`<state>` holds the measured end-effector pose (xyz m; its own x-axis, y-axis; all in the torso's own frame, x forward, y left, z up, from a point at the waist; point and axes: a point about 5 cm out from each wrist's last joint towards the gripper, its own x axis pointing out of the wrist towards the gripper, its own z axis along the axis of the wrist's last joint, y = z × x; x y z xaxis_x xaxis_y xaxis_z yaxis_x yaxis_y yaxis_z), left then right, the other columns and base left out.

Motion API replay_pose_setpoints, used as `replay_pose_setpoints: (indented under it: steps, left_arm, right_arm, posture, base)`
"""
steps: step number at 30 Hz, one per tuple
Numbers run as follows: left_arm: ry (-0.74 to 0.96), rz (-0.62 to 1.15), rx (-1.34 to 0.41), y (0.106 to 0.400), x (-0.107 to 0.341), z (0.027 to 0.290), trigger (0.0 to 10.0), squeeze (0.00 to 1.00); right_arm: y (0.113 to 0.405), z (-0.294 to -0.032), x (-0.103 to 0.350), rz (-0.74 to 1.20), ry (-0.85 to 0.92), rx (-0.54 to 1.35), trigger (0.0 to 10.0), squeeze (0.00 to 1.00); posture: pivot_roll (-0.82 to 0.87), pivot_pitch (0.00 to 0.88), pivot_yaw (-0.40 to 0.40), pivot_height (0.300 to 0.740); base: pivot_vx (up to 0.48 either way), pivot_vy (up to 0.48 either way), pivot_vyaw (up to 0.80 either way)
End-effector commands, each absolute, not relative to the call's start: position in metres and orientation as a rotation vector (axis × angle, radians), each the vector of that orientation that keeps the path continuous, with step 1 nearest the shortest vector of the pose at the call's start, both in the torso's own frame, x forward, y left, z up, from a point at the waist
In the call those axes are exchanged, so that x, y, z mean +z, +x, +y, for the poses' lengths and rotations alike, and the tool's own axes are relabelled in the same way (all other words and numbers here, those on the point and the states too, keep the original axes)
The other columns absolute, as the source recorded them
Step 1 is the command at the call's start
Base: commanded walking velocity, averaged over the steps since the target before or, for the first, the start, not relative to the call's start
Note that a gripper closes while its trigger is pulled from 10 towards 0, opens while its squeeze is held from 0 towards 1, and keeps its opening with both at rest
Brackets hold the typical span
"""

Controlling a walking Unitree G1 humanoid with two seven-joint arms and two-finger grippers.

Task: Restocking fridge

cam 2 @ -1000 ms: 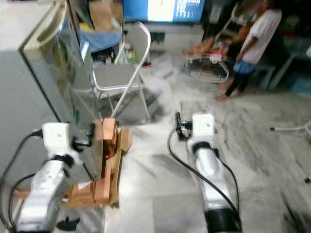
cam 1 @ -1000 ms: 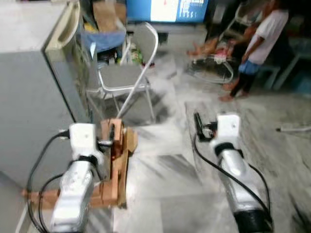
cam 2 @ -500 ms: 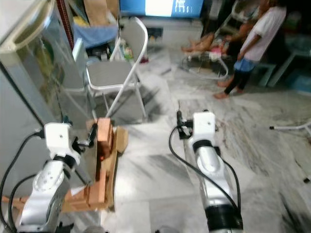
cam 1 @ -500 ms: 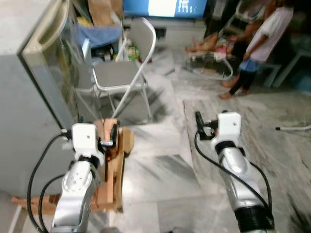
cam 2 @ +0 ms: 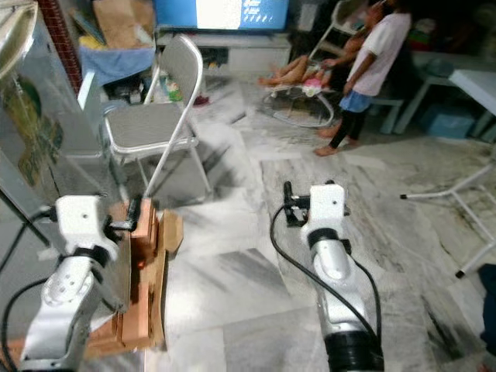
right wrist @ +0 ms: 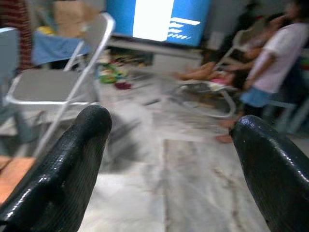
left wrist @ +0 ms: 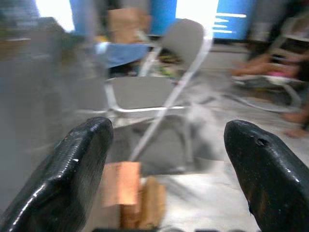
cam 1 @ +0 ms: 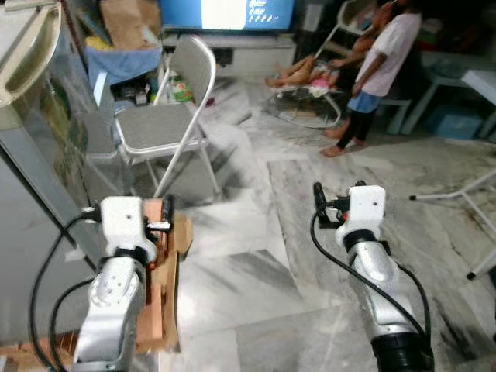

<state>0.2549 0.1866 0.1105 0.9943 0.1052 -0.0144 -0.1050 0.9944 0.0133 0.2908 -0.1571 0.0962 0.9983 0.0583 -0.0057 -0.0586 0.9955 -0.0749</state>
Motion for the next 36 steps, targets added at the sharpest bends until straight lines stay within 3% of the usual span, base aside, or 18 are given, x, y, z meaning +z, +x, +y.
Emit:
replay_pose_setpoints:
  steps: [1,6,16,23,36]
  left_arm:
    - [0.043,-0.037,0.140,0.256,0.123,0.190,10.0,0.00]
    - [0.074,-0.008,0.269,0.253,0.117,0.210,10.0,0.00]
    - [0.085,-0.018,0.264,0.275,0.119,0.218,10.0,0.00]
    - [0.083,-0.051,0.144,0.295,0.128,0.209,10.0,0.00]
    - [0.093,-0.042,-0.032,0.306,0.125,0.188,10.0,0.00]
  right_arm:
    - [0.291,-0.160,0.099,-0.003,-0.078,0.051,10.0,0.00]
    - [0.289,-0.157,0.101,-0.015,-0.092,0.094,10.0,0.00]
    - [0.284,-0.158,0.101,-0.010,-0.093,0.090,10.0,0.00]
    - [0.281,-0.161,0.102,-0.009,-0.099,0.084,10.0,0.00]
    - [0.281,-0.158,0.101,-0.001,-0.092,0.074,10.0,0.00]
  posture:
    - [0.11,0.000,-0.065,0.740]
    - [0.10,0.000,-0.066,0.740]
    - [0.07,0.006,-0.063,0.740]
    - [0.06,0.009,-0.055,0.740]
    - [0.06,0.010,-0.049,0.740]
  base:
    - [0.000,0.000,0.00]
    - [0.000,0.000,0.13]
    - [0.000,0.000,0.62]
    - [0.000,0.000,0.00]
    - [0.000,0.000,0.00]
